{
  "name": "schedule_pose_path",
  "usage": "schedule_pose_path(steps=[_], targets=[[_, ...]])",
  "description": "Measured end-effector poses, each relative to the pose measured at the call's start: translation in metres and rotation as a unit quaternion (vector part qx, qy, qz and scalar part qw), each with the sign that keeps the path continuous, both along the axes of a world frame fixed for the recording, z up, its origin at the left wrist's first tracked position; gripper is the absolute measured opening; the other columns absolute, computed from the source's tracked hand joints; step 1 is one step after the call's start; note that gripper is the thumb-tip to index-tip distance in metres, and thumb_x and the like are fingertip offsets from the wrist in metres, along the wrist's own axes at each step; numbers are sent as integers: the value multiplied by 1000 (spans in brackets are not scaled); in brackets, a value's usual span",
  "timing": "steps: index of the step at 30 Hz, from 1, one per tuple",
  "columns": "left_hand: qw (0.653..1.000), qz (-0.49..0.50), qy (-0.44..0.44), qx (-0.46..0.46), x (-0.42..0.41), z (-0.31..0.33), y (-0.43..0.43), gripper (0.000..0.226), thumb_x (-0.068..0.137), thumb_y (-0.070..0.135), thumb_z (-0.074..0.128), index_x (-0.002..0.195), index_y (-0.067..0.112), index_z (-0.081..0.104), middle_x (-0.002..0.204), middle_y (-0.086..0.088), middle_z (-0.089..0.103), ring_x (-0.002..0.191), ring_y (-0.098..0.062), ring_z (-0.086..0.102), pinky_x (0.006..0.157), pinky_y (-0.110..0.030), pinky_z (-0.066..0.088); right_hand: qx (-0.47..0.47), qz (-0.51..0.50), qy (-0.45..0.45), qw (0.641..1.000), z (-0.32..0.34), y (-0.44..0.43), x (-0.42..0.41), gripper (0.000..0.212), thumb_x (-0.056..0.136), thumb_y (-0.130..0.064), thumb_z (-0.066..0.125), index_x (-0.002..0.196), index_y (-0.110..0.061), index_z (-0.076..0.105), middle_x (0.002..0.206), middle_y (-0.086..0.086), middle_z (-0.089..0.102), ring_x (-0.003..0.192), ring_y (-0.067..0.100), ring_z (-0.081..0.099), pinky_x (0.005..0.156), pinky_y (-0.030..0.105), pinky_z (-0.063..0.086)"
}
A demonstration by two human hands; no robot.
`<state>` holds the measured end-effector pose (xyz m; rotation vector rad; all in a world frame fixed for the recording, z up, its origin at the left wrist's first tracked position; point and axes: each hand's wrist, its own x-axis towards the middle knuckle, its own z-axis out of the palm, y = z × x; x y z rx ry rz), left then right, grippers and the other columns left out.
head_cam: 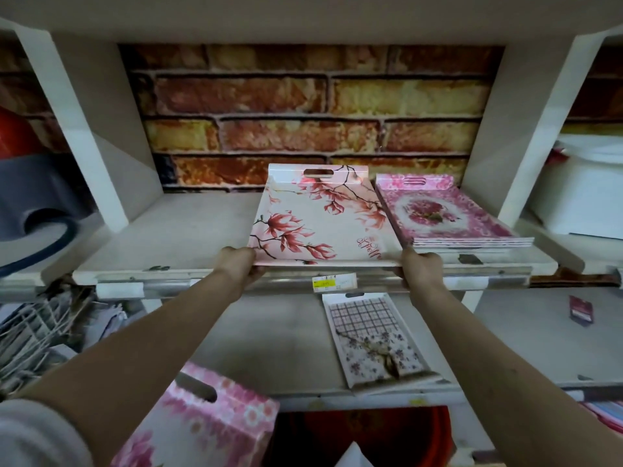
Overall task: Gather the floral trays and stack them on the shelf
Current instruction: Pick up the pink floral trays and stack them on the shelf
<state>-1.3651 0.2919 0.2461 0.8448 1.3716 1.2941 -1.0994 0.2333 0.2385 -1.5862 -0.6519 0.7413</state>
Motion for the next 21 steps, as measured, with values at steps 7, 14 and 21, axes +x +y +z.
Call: schedule_pose_path(steps=[7,14,21], targets=[[999,-29,17,-26,-2,4,11,7,90,-4,42,86,-1,47,68,-15,49,33,-13,52,46,-26,54,-18,24,4,1000,9,11,1,15,89,-19,43,88,-7,52,61,6,60,30,2,53,31,13,31],[964,-53,259,-1,-6,18,16,17,85,18,57,83,1,59,80,-19,58,59,-29,57,59,-30,44,-48,62,-5,997,18,16,3,21,86,-28,41,95,-16,55,78,6,68,44,12,63,50,23,38],[922,-54,362,129,-2,21,7,30,86,40,59,97,13,63,91,-5,64,84,-22,56,66,-26,41,10,19,-283,959,20,6,9,26,89,-30,48,97,-10,61,100,16,64,83,30,59,75,38,49]])
